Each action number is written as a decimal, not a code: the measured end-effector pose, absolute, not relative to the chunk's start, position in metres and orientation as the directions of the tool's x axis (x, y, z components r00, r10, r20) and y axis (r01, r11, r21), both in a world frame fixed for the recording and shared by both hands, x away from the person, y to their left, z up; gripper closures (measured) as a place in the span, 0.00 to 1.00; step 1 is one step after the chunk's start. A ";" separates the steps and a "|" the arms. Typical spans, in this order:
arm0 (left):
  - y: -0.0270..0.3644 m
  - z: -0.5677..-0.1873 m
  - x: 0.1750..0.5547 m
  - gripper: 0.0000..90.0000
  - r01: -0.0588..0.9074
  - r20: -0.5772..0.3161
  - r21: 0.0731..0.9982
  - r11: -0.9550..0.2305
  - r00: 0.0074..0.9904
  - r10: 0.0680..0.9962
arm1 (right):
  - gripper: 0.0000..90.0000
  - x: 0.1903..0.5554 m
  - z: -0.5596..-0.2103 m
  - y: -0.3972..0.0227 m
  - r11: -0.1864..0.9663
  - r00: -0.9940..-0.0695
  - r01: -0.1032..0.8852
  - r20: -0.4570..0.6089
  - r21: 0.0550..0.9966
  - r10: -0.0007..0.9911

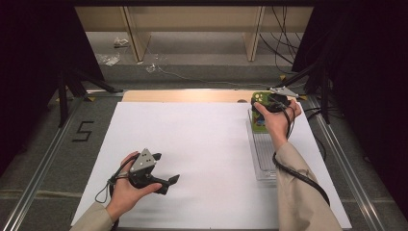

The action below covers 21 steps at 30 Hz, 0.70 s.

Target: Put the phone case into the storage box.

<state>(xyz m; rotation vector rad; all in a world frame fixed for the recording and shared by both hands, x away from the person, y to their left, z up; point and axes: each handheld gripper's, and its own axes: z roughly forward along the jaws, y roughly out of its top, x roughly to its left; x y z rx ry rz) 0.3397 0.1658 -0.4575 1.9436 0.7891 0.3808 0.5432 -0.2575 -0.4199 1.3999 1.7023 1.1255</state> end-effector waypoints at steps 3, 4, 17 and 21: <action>0.166 -0.458 0.340 0.00 0.366 -0.065 0.873 -0.322 0.741 0.668 | 0.10 0.541 -0.420 -0.257 0.062 -0.217 0.418 0.033 0.906 0.976; 0.166 -0.457 0.340 0.00 0.366 -0.064 0.873 -0.322 0.741 0.668 | 0.10 0.541 -0.421 -0.257 0.063 -0.216 0.418 0.032 0.906 0.976; 0.166 -0.458 0.340 0.00 0.367 -0.065 0.873 -0.322 0.741 0.669 | 0.10 0.533 -0.423 -0.260 0.067 -0.231 0.422 0.036 0.904 0.972; 0.166 -0.458 0.340 0.00 0.367 -0.063 0.873 -0.323 0.740 0.669 | 0.11 0.528 -0.421 -0.260 0.068 -0.241 0.421 0.039 0.904 0.970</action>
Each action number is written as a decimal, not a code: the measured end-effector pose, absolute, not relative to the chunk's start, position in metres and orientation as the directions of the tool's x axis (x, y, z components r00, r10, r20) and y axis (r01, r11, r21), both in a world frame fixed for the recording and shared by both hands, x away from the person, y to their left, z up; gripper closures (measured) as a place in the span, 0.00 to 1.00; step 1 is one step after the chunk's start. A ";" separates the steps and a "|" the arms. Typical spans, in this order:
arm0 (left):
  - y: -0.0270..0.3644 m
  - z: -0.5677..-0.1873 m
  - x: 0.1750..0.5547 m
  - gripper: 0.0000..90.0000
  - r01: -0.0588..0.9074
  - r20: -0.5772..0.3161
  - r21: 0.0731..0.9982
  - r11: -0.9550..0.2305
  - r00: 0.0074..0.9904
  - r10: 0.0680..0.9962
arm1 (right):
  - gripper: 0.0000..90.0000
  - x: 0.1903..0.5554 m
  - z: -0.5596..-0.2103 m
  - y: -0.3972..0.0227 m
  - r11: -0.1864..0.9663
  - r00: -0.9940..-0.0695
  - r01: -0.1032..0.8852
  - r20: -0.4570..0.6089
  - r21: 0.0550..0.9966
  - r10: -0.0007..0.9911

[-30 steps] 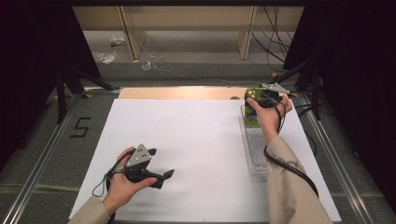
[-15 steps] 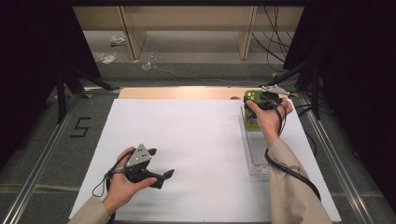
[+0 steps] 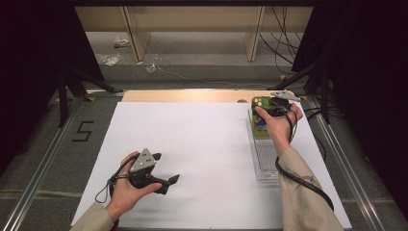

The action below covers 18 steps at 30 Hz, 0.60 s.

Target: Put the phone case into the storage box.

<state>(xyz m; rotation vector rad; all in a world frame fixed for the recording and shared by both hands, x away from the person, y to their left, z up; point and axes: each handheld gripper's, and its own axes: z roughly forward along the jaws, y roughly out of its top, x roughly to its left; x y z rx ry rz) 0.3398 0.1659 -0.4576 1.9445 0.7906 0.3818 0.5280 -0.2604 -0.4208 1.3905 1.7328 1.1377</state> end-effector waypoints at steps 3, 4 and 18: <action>0.166 -0.457 0.340 0.00 0.366 -0.063 0.873 -0.323 0.741 0.669 | 0.12 0.524 -0.420 -0.261 0.077 -0.255 0.419 0.036 0.905 0.966; 0.166 -0.458 0.340 0.00 0.366 -0.063 0.873 -0.324 0.741 0.669 | 0.12 0.522 -0.419 -0.261 0.081 -0.260 0.421 0.035 0.903 0.965; 0.166 -0.458 0.340 0.00 0.368 -0.064 0.872 -0.324 0.741 0.669 | 0.16 0.498 -0.416 -0.258 0.122 -0.340 0.418 0.031 0.900 0.940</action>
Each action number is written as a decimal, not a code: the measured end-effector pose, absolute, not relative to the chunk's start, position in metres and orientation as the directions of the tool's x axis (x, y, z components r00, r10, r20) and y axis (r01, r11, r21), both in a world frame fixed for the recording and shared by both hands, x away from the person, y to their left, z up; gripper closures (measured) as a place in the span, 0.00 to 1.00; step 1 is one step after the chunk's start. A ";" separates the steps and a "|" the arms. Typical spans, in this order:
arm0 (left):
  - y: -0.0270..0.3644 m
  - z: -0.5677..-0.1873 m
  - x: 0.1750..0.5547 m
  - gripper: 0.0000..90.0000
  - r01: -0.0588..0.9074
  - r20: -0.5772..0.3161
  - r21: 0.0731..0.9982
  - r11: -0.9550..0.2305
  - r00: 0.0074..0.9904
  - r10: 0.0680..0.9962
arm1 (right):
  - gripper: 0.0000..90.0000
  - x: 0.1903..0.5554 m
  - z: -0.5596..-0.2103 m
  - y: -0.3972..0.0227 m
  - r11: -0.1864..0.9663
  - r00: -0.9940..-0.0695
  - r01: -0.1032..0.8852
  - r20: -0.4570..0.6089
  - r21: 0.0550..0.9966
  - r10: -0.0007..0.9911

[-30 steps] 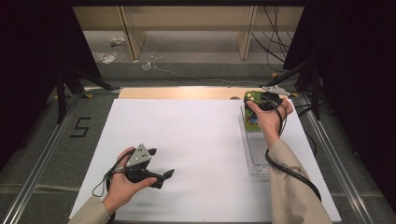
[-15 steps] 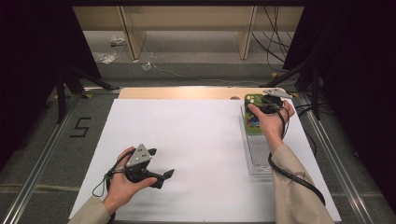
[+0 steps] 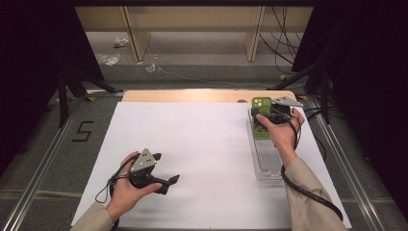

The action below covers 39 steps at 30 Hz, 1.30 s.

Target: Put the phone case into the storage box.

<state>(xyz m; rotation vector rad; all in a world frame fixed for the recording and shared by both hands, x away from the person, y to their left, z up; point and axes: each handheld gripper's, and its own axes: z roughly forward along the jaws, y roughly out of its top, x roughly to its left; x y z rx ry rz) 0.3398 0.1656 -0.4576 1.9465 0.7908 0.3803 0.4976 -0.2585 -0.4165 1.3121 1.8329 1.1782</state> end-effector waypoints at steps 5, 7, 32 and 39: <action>0.166 -0.458 0.340 0.00 0.368 -0.063 0.872 -0.324 0.740 0.669 | 0.17 0.490 -0.413 -0.256 0.133 -0.367 0.415 0.031 0.900 0.930; 0.166 -0.458 0.340 0.00 0.368 -0.063 0.872 -0.324 0.740 0.669 | 0.17 0.487 -0.412 -0.255 0.139 -0.378 0.418 0.033 0.898 0.925; 0.166 -0.457 0.340 0.00 0.368 -0.062 0.872 -0.323 0.738 0.672 | 0.18 0.446 -0.411 -0.254 0.170 -0.453 0.427 0.047 0.888 0.890; 0.166 -0.457 0.341 0.00 0.368 -0.063 0.872 -0.321 0.737 0.673 | 0.18 0.436 -0.409 -0.255 0.173 -0.465 0.420 0.048 0.891 0.884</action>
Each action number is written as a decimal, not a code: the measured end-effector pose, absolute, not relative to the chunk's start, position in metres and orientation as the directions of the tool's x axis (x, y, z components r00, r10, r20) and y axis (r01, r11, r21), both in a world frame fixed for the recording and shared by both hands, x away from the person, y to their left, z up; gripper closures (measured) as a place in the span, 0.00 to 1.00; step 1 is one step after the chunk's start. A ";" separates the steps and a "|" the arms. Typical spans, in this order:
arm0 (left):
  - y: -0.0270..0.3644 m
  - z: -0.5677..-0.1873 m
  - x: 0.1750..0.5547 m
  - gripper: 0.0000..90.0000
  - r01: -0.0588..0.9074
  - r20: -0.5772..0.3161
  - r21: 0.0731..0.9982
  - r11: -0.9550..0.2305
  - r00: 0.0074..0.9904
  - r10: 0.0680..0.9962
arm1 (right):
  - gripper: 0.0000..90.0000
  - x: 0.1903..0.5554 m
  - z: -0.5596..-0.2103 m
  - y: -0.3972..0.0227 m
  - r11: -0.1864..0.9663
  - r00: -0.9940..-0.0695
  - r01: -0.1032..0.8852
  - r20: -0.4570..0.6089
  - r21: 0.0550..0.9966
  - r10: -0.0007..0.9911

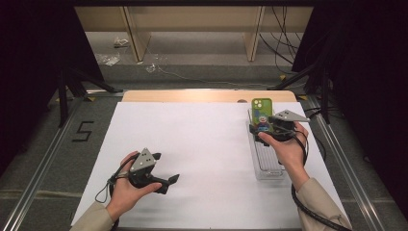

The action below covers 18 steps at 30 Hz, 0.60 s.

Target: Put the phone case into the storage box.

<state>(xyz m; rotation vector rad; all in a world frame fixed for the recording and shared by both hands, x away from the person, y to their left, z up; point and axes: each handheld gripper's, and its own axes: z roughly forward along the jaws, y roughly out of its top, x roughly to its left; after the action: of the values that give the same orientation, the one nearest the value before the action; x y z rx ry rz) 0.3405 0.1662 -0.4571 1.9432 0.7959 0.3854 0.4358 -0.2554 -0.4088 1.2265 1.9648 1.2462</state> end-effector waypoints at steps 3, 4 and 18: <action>0.166 -0.457 0.340 0.00 0.369 -0.063 0.872 -0.322 0.737 0.673 | 0.18 0.432 -0.409 -0.256 0.172 -0.470 0.423 0.054 0.890 0.881; 0.166 -0.457 0.340 0.00 0.368 -0.063 0.872 -0.322 0.737 0.673 | 0.18 0.430 -0.409 -0.256 0.173 -0.473 0.419 0.052 0.891 0.880; 0.166 -0.457 0.340 0.00 0.369 -0.063 0.872 -0.322 0.736 0.674 | 0.18 0.411 -0.407 -0.263 0.169 -0.496 0.421 0.070 0.891 0.866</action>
<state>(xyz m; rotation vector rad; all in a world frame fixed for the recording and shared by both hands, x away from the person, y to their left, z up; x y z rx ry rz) 0.3405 0.1662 -0.4568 1.9439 0.7968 0.3856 0.4112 -0.2626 -0.4071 1.2132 1.9917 1.2849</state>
